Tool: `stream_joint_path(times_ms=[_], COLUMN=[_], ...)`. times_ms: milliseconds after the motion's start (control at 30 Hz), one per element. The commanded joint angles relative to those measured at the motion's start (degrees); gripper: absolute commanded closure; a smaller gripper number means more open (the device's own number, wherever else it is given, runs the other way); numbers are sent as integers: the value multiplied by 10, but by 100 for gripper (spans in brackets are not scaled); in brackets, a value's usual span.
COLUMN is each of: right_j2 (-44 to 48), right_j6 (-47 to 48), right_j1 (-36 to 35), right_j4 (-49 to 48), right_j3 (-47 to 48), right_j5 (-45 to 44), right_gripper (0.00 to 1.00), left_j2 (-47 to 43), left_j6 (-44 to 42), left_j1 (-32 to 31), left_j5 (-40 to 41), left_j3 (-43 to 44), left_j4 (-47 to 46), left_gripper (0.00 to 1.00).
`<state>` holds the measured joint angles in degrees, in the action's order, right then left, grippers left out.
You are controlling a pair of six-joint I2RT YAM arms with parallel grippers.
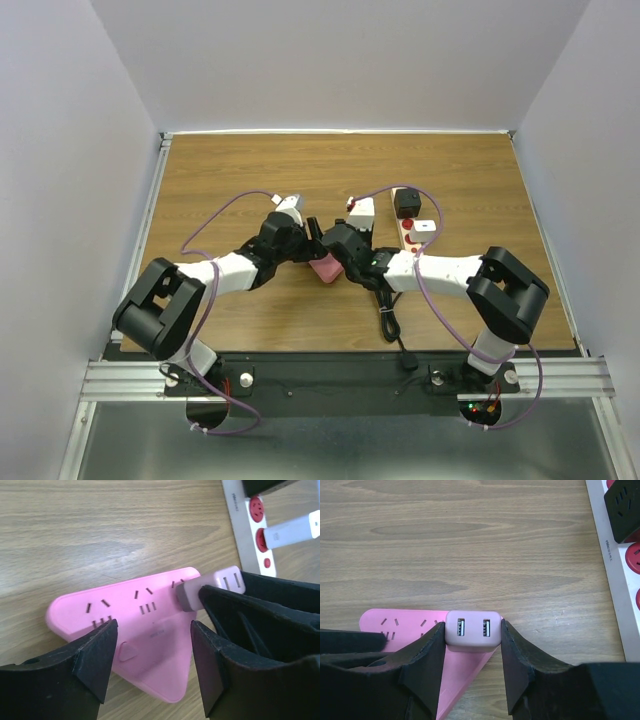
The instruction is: Insert the plug
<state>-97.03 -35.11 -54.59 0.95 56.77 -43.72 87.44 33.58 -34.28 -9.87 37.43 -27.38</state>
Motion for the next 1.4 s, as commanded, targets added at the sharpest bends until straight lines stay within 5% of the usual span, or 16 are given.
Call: stream_joint_path(times_ms=[0,200,633,1067,1367], right_j2=[-27,-31,-54,-60,-60], right_j6=[-10,-3,22,-5,-42], right_j1=[-13,-13,-14,-38,-39], right_j4=[99,104,106,107,113], right_j3=[-25,-20,7,-21,-48], right_j5=[24,15,19,43,58], right_gripper=[99,100,100,100,100], left_j2=[-53,-90,-25,22,33], left_j6=[-27,-19,31,47,52], left_j1=[0,2,6,9,10], left_j5=[79,143,62,19,6], left_j3=[-9,-28,-67,-77,-77], left_j4=[54,82,-12,-58,-69], left_gripper=[27,24,25,53,60])
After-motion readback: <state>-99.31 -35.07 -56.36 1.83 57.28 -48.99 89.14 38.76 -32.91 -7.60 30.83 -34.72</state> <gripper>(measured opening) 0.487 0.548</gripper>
